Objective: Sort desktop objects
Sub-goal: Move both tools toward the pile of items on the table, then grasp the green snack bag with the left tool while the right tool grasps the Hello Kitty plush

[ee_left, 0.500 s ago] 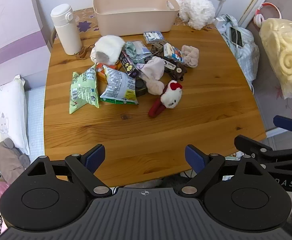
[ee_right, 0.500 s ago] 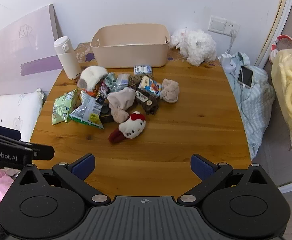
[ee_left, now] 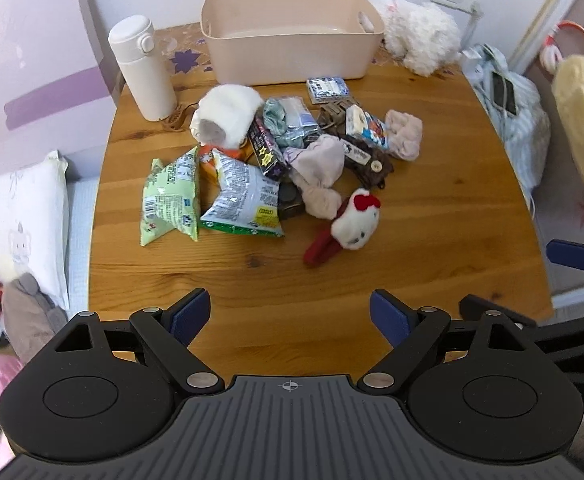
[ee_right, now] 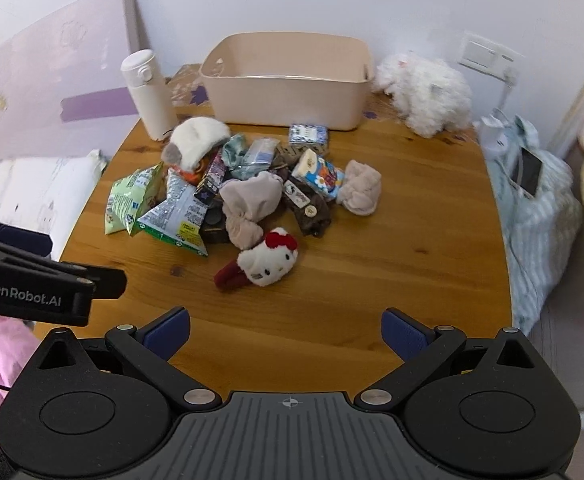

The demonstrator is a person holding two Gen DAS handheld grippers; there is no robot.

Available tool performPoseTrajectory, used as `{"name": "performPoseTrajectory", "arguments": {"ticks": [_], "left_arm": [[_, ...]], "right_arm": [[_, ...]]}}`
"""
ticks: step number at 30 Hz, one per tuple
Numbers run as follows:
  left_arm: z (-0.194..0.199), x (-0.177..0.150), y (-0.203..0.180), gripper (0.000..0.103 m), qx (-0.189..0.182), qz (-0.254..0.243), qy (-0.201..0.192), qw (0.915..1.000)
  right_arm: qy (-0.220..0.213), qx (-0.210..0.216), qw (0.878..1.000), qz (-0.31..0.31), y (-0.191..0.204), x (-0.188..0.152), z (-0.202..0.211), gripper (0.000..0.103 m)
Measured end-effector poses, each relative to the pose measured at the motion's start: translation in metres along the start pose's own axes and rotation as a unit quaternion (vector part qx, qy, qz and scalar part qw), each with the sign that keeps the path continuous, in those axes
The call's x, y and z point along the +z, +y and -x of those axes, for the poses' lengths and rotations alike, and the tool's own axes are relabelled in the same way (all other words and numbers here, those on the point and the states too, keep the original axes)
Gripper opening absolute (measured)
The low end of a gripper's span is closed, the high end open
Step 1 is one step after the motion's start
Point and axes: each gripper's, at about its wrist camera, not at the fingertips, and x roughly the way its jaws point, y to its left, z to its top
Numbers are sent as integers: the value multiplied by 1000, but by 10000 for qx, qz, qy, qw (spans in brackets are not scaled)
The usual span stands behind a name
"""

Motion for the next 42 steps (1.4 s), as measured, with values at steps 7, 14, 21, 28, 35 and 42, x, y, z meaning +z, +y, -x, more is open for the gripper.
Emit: {"name": "performPoseTrajectory", "arguments": {"ticks": [7,14,21,28,35,42], "left_arm": [[-16,17,-16,88,284,699,-43,9971],[-23,27,-24,88,430,1202,-261,9915],[-42,39,-16,88,557,1153,-183,9916],[-70,47,18,88,570,1099,-120,9922],[-99,53,54,88,520,768,-163,9956],[-132,68,97,88,750,641,-94,9951]], "right_arm": [[93,326,9977,590,-25,24,-25,103],[208,568,9937,942,-34,36,-46,103],[260,523,9955,748,-38,49,-67,103],[420,485,9972,392,-31,55,-91,103],[751,570,9954,-146,-21,53,-126,103],[877,280,9936,-658,-8,49,-154,103]]}}
